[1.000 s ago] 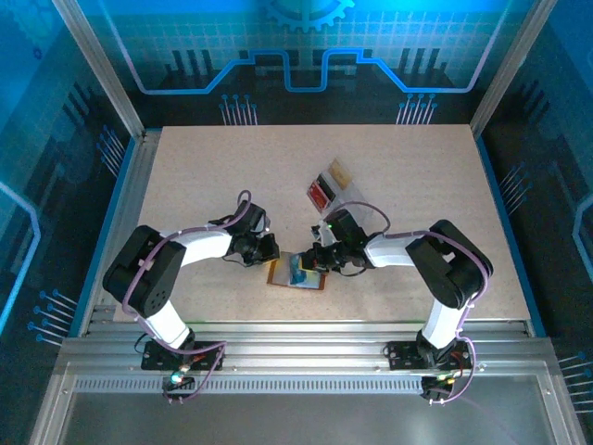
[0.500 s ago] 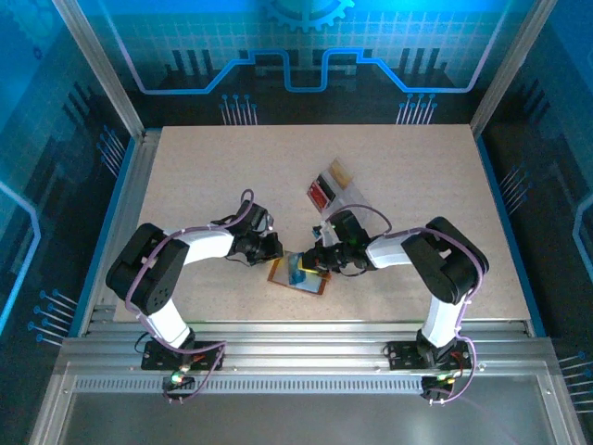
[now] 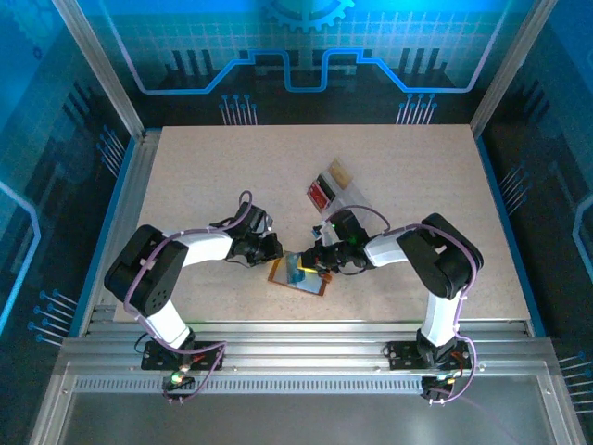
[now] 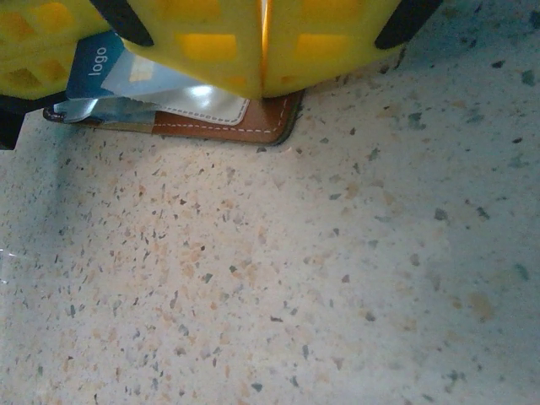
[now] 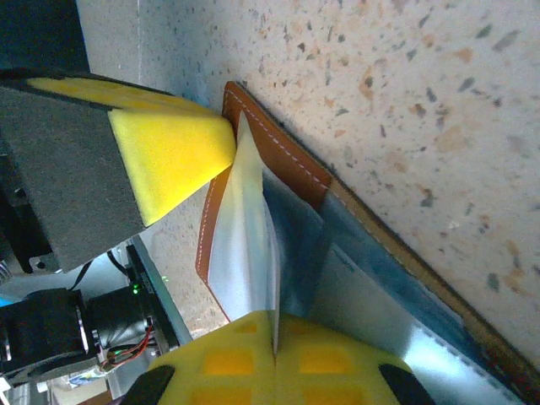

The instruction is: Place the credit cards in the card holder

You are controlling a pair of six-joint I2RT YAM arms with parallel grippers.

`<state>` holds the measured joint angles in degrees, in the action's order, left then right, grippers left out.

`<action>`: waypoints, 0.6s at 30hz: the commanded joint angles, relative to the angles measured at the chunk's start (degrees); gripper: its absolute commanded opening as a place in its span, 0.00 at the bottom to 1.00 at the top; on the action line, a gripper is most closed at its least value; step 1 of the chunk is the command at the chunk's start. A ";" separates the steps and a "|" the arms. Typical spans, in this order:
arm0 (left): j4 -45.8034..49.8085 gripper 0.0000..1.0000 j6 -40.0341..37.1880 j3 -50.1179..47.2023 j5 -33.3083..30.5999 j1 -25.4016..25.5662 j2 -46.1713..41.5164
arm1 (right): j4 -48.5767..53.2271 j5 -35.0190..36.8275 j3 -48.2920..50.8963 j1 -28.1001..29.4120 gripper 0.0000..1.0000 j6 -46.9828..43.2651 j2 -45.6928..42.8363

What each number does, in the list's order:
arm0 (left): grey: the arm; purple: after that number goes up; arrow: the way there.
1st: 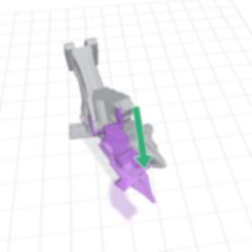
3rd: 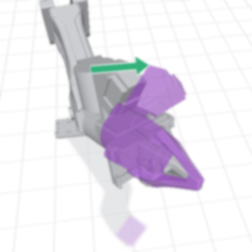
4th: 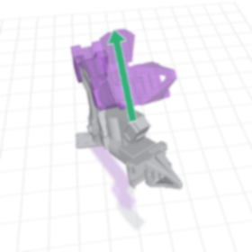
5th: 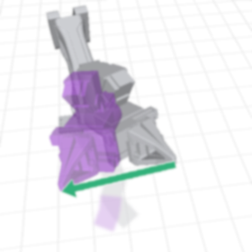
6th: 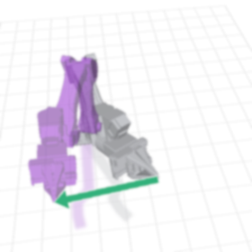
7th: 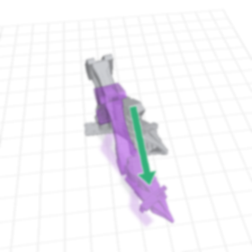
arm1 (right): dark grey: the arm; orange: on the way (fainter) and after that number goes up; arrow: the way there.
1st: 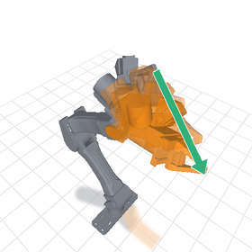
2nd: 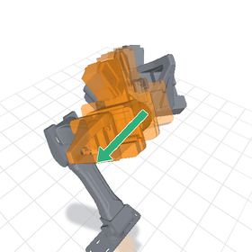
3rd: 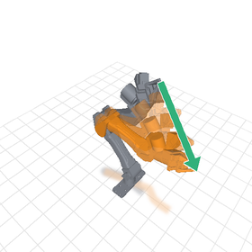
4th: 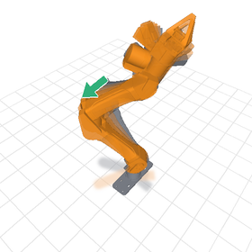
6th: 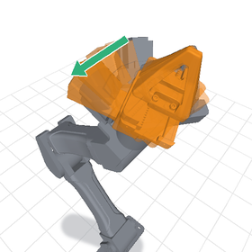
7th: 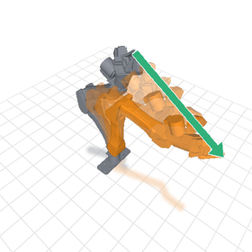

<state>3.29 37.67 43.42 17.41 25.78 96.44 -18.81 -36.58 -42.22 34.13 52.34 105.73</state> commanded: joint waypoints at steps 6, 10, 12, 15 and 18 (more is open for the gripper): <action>5.18 0.08 1.87 -5.71 -1.24 1.82 0.63 | 13.98 13.65 -2.22 3.16 0.12 -5.47 -2.49; 4.51 0.08 2.32 -6.88 -1.22 2.23 0.20 | 18.96 16.30 -4.78 4.24 0.18 -7.54 -3.22; 4.22 0.08 2.66 -7.72 -1.41 2.37 -0.49 | 21.62 18.15 -5.79 4.66 0.20 -8.23 -3.87; 3.90 0.08 3.03 -8.82 -1.67 2.60 -1.40 | 24.07 19.62 -6.77 5.11 0.23 -8.23 -4.10; 3.83 0.08 3.07 -9.23 -1.91 2.85 -1.81 | 26.09 21.05 -7.67 5.84 0.27 -8.04 -4.04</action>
<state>-2.46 40.40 37.80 16.27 27.16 93.01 -0.14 -21.96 -49.28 39.13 45.56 101.71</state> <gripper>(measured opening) 0.083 0.250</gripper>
